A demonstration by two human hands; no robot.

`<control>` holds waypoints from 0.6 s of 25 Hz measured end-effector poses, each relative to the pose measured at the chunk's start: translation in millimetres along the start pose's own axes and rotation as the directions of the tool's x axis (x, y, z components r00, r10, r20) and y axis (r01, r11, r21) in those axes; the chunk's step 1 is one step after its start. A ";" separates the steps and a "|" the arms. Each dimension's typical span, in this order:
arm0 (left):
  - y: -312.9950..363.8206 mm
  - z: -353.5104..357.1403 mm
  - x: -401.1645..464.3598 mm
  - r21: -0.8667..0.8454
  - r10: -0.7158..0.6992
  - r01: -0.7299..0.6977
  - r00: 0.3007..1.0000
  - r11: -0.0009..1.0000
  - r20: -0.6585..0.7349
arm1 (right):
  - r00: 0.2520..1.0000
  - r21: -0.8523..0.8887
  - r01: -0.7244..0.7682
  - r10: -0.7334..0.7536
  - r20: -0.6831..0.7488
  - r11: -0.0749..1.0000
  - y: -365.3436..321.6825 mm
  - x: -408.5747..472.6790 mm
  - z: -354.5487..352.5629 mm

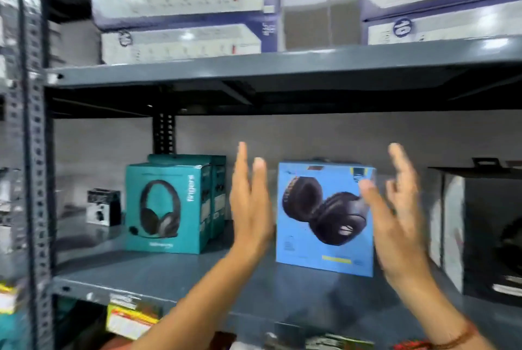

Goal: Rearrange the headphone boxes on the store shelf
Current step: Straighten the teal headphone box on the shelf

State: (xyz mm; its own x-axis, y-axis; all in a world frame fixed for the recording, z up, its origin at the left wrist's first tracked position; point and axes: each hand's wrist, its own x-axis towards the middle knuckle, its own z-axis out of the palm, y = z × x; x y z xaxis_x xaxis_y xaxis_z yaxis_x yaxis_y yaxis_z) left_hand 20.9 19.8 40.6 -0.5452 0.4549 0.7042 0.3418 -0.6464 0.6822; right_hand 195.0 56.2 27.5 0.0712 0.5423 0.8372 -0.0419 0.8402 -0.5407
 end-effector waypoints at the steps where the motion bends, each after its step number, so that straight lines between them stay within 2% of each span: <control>1: -7.4 -36.2 17.2 0.034 0.022 -0.019 0.996 0.999 -0.088 | 0.994 0.026 -0.032 0.029 0.102 0.999 -3.8 -6.8 36.3; 3: -30.2 -110.5 51.0 0.088 0.017 0.005 0.968 0.996 -0.250 | 0.944 -0.004 -0.123 0.119 0.308 0.992 -10.3 -17.3 107.5; 4: -45.7 -147.0 66.7 0.117 -0.003 0.039 0.955 0.992 -0.297 | 0.890 -0.026 -0.189 0.183 0.418 0.982 -8.8 -20.9 140.8; 6: -78.6 -204.5 89.0 0.113 -0.133 0.176 0.940 0.978 -0.314 | 0.747 -0.085 -0.357 0.339 0.572 0.930 0.7 -21.3 190.7; 8: -107.4 -245.8 104.2 0.111 -0.282 0.311 0.934 0.944 -0.222 | 0.627 -0.153 -0.464 0.446 0.638 0.872 16.3 -18.9 227.1; 10: -134.8 -278.5 118.6 0.196 -0.436 0.438 0.898 0.877 -0.059 | 0.546 -0.224 -0.504 0.509 0.665 0.834 29.4 -16.3 254.9; 12: -149.7 -294.1 128.3 0.272 -0.544 0.504 0.834 0.820 0.094 | 0.499 -0.267 -0.505 0.530 0.686 0.821 39.2 -12.6 268.7; 15: -175.6 -309.9 149.1 0.303 -0.613 0.535 0.725 0.788 0.314 | 0.453 -0.292 -0.522 0.551 0.701 0.801 55.7 -8.2 284.2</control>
State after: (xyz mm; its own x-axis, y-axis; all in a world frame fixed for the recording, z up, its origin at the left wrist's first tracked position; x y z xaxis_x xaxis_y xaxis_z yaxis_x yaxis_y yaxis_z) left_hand -357.7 11.3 -35.2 -0.3646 0.9183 0.1541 0.2096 -0.0803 0.9745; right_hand -91.2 99.5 13.9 -0.6891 0.7111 0.1396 0.2204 0.3891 -0.8944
